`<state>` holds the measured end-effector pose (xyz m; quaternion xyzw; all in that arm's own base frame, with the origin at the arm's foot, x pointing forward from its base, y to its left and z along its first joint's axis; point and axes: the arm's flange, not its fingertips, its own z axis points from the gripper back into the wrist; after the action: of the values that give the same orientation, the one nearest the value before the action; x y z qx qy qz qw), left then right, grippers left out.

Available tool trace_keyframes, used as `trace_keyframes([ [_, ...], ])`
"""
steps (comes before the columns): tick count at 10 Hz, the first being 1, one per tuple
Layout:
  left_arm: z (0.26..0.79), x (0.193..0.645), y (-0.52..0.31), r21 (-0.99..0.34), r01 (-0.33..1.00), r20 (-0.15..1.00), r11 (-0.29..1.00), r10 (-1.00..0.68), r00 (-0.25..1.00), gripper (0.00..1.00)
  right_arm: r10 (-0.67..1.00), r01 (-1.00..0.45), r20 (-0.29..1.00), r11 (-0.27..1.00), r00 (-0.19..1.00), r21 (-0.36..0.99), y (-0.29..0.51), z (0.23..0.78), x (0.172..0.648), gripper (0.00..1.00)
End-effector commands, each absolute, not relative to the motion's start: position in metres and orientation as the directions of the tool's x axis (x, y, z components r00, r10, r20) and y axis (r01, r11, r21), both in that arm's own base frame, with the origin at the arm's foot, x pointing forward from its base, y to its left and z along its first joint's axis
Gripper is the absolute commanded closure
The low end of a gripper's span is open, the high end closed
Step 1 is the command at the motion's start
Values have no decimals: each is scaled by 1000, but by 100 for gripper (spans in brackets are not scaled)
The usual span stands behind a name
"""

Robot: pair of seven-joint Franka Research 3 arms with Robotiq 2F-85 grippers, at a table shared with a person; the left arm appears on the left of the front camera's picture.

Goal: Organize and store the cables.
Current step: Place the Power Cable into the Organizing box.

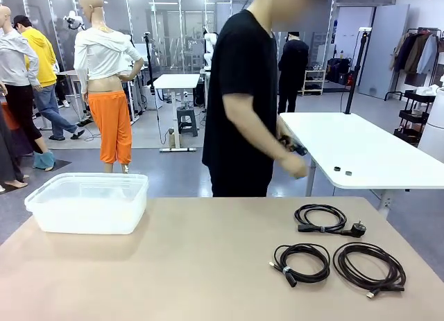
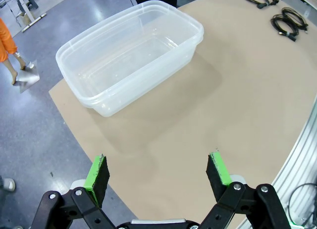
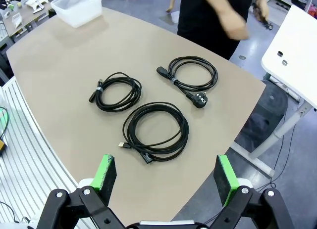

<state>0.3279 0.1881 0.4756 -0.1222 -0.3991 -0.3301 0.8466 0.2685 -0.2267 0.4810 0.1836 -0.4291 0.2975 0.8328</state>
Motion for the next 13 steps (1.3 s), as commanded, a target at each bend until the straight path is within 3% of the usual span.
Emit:
trace_keyframes([
  [1,473,327,191,60,665,759,745,-467,455,0,347,-663,830,747,438,38,-228,480,268,0],
  [8,473,327,191,60,665,759,745,-467,455,0,338,-652,823,757,457,51,-227,480,268,0],
  [13,473,327,191,60,665,759,745,-467,455,0,404,-623,740,782,538,26,-213,533,305,0],
])
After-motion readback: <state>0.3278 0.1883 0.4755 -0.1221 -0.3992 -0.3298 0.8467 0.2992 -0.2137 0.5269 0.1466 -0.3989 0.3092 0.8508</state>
